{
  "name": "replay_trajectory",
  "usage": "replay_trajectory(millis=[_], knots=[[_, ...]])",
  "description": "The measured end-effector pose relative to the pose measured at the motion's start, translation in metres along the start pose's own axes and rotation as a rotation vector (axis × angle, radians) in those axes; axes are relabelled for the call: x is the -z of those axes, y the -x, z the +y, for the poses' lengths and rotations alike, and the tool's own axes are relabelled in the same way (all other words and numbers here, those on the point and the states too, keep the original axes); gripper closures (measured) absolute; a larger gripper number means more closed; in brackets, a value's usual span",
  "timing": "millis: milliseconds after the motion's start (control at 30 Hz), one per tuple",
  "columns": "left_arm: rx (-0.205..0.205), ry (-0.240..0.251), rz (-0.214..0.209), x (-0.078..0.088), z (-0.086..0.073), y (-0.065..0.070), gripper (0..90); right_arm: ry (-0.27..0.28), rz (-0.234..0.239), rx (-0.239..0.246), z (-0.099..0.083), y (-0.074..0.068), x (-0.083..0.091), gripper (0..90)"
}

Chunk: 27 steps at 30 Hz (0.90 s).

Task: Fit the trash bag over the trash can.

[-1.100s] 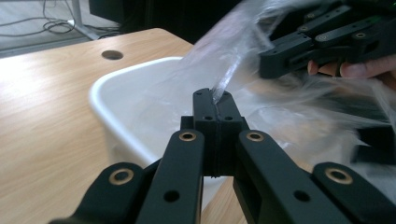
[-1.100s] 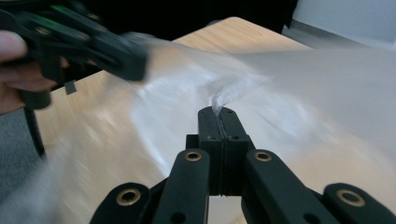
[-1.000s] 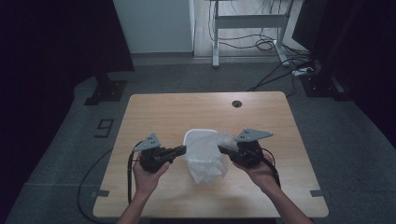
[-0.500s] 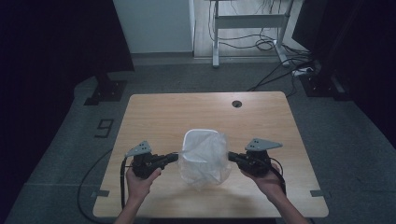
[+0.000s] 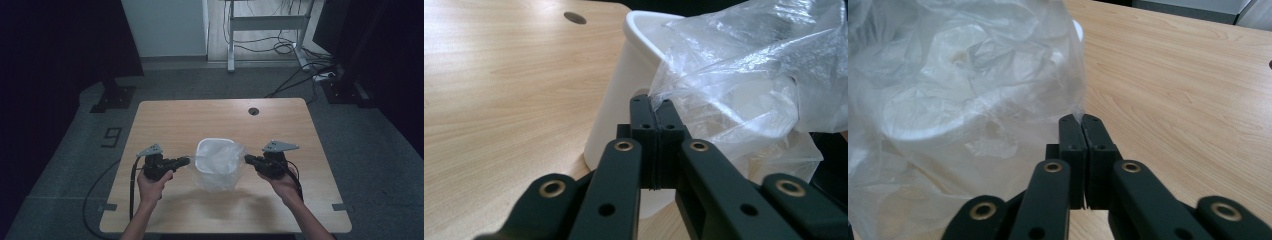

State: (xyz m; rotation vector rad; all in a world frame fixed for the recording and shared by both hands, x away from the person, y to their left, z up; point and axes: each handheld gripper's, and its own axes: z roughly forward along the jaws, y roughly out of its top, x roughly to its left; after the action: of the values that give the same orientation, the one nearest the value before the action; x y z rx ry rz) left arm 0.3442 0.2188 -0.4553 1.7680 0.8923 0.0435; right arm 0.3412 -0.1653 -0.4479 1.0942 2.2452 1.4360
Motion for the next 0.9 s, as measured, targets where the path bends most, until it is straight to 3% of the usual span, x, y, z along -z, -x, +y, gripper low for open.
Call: replay_trajectory(millis=[67,133,267,367,500,600,700,767,900], knots=[[-0.027,0.007,0.001,0.002,0.001,0.004,81.9,0.017,0.008,0.009,0.001,0.000,0.002,78.8],[-0.058,0.029,-0.005,0.007,0.002,0.010,72.4,0.048,0.014,0.022,0.003,-0.003,0.007,65.5],[-0.146,0.039,0.004,0.014,0.008,0.026,59.2,0.115,0.034,0.066,0.011,-0.010,0.020,52.8],[-0.200,0.049,0.034,0.015,0.014,0.040,48.3,0.134,0.035,0.085,0.019,-0.014,0.024,48.3],[-0.246,0.043,0.051,0.012,0.021,0.053,36.1,0.135,0.033,0.097,0.030,-0.014,0.020,48.6],[-0.269,0.037,0.061,0.008,0.027,0.059,33.4,0.134,0.034,0.104,0.038,-0.013,0.015,49.8],[-0.295,0.020,0.088,0.002,0.033,0.063,30.6,0.128,0.035,0.104,0.044,-0.014,0.010,60.0],[-0.295,0.021,0.080,-0.001,0.038,0.064,29.9,0.121,0.030,0.109,0.047,-0.015,0.007,70.6],[-0.303,0.010,0.095,-0.009,0.048,0.066,30.2,0.121,0.026,0.139,0.050,-0.018,0.005,81.0]])
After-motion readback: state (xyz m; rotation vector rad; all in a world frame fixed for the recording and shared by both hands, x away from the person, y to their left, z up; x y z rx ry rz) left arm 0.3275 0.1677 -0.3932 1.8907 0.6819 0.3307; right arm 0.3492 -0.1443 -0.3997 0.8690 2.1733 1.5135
